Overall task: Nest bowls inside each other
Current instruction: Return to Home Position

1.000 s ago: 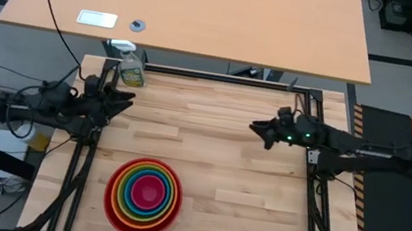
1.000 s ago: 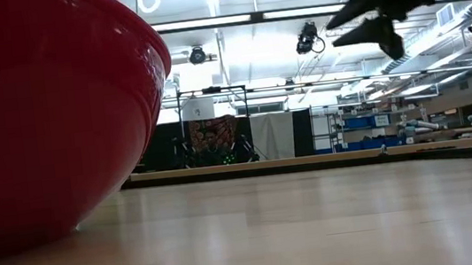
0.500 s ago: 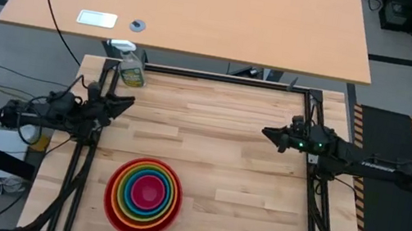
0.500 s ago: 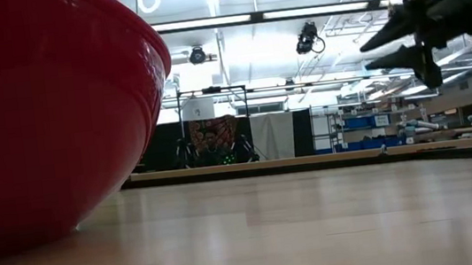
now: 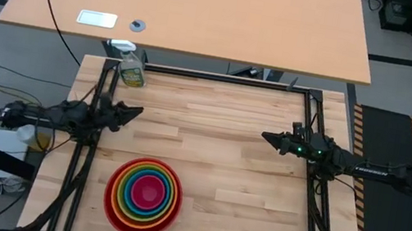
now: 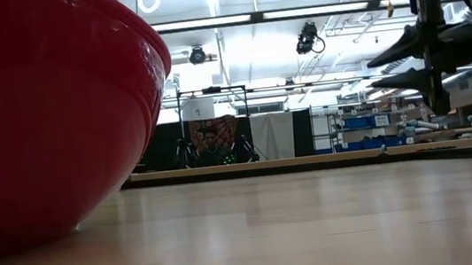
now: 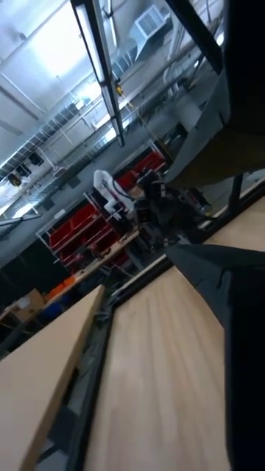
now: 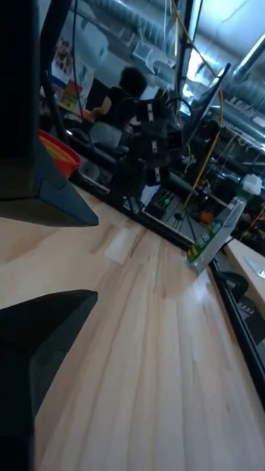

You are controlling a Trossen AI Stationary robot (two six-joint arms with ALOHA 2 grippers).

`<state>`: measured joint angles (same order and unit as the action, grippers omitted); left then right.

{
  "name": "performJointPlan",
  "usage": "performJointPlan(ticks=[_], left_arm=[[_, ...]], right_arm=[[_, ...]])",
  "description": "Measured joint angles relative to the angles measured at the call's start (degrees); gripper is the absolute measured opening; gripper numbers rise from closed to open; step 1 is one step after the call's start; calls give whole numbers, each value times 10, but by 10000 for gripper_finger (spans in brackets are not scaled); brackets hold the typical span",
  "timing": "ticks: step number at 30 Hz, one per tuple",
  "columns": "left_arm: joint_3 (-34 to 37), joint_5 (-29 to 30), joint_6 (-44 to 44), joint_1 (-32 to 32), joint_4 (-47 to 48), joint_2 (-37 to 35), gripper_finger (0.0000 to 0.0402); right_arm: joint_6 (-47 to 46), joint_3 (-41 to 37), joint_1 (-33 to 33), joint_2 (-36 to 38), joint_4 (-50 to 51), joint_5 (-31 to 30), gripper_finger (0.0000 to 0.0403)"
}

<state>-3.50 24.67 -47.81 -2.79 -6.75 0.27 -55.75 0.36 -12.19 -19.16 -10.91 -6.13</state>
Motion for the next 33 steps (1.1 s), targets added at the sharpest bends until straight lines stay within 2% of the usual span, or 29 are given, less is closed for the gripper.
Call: performJointPlan(ticks=[8,15,17,20,22,25,27,30,33], left_arm=[[30,-24,-28,0,2,0,115],[30,-21,-5,0,30,1,114],[30,-20,23,0,30,5,114],[30,-20,129,0,30,15,114],[30,-20,242,0,30,23,114],[30,-20,445,0,30,32,114],[30,-20,534,0,30,35,114],[30,-20,599,0,31,35,114],[31,-20,609,0,31,35,114]], right_arm=[[-13,0,-6,1,-2,-3,157],[-27,0,-6,1,-15,-76,157],[-26,0,-6,1,-15,-72,157],[5,0,-6,1,-15,-50,158],[97,0,-6,1,-3,-44,158],[391,0,-6,0,57,-48,158],[546,0,-6,0,75,-50,158],[692,0,-6,0,81,-49,158],[738,0,-6,0,80,-49,158]])
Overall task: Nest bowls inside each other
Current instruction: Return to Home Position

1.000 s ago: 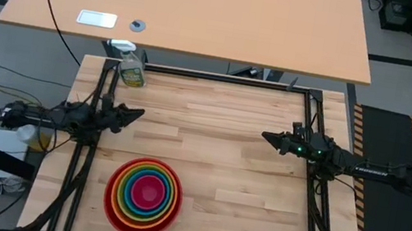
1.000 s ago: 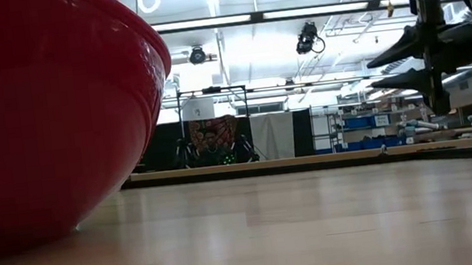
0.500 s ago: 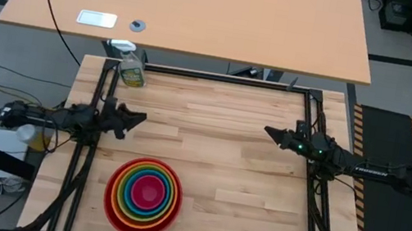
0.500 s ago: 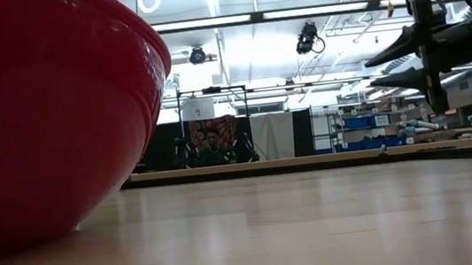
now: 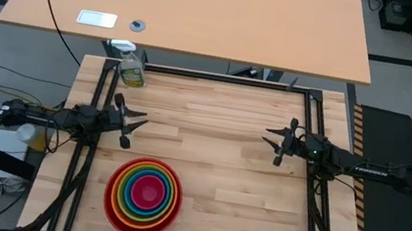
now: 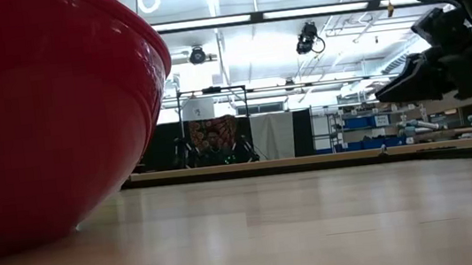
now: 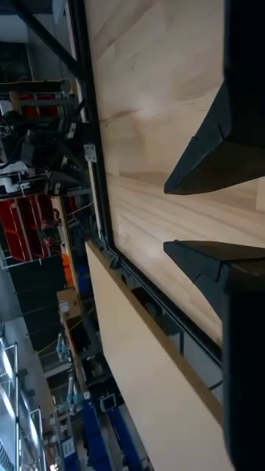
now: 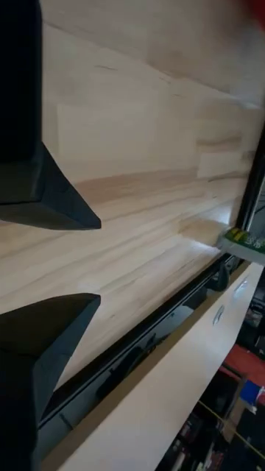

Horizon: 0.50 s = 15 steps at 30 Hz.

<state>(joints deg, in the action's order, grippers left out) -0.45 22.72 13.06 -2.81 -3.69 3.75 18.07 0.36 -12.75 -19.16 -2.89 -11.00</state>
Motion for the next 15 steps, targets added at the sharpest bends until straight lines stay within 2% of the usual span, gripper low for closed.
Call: performJointPlan(ticks=[15], left_arm=[[0,0,0,0,0,0,114]], right_arm=[[-14,0,0,0,0,2,158]])
